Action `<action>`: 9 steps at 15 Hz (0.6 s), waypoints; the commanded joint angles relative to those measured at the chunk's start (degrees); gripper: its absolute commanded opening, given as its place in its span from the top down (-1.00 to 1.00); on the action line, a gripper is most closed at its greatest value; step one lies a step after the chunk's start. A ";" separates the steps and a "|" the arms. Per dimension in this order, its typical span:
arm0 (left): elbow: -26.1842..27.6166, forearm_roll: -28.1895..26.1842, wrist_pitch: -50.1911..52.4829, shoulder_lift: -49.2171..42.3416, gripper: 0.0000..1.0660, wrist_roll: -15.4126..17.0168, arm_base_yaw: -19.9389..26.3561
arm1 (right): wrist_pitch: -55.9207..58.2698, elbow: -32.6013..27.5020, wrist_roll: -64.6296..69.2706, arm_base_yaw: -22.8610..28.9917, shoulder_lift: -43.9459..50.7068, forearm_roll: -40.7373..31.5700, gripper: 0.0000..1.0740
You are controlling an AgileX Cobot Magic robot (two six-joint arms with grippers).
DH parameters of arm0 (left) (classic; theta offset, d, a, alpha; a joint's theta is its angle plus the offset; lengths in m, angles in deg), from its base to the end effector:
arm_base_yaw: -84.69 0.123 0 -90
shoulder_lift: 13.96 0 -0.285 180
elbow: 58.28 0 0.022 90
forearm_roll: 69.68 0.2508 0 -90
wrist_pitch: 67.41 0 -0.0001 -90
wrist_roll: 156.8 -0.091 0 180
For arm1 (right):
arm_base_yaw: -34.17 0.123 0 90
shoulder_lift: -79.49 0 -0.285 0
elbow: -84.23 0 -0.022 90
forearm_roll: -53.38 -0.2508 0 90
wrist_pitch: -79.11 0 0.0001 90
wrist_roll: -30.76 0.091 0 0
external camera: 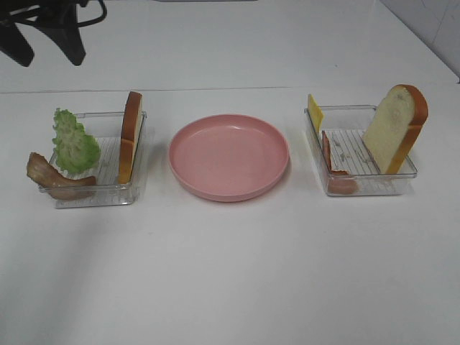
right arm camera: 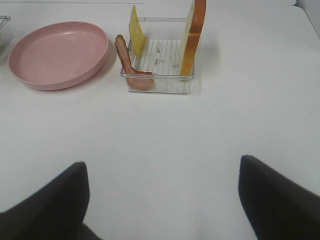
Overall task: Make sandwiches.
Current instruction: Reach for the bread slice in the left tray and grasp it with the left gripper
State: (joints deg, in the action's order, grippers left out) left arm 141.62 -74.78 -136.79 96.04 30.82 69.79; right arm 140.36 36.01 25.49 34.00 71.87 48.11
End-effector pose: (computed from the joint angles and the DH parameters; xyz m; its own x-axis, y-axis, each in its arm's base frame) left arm 0.3654 -0.1051 0.3275 -0.9390 0.0811 -0.3343 0.1326 0.9820 -0.1344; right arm -0.0065 0.0074 0.2786 -0.4500 -0.0461 -0.8918 -0.0903 0.9959 -0.0059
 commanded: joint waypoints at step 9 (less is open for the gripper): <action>10.14 2.35 -3.21 17.88 -0.22 4.93 -4.64 | -0.52 -0.17 -0.29 -0.34 0.69 -0.34 -0.45</action>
State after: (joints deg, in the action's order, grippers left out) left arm 151.41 -72.66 -137.02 113.57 35.11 65.43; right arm 140.36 36.01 25.49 34.00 71.87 48.11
